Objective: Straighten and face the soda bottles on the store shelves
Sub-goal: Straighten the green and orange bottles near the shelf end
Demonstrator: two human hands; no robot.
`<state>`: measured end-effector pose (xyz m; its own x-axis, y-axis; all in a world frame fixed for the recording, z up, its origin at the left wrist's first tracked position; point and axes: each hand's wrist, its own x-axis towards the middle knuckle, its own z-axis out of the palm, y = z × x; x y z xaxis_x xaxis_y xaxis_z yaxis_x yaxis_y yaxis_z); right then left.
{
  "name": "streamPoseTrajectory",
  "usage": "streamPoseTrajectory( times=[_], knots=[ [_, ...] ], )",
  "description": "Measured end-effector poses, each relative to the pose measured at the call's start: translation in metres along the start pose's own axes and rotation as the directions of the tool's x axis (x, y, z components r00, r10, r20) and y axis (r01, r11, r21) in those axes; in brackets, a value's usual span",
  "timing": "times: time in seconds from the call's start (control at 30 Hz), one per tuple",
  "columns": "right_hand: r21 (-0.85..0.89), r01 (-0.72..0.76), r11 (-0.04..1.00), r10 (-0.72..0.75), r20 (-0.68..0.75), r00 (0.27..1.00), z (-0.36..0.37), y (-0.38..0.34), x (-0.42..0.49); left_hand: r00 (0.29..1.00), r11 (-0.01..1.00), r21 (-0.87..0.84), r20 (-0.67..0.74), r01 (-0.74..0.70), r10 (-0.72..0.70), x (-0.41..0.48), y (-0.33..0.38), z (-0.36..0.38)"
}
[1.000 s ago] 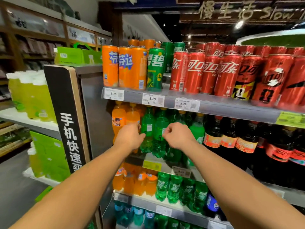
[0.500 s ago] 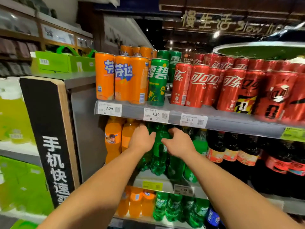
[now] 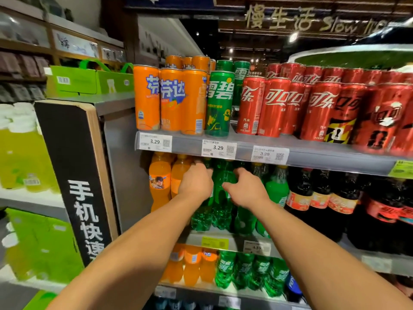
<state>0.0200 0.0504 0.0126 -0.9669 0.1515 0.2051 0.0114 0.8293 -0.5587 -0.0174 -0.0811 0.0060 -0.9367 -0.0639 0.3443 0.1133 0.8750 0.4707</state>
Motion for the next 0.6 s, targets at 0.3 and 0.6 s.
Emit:
streamPoseTrajectory(
  times=[0.3,0.6],
  knots=[
    [0.071,-0.079,0.994,0.080,-0.009,0.997,0.000,0.000,0.014,0.999,0.997,-0.079,-0.038,0.008,-0.011,-0.003,-0.005,0.008],
    [-0.046,-0.062,0.997,0.061,-0.035,0.998,0.010,-0.004,0.026,0.999,0.999,-0.035,-0.035,-0.028,0.027,-0.004,-0.008,0.005]
  ],
)
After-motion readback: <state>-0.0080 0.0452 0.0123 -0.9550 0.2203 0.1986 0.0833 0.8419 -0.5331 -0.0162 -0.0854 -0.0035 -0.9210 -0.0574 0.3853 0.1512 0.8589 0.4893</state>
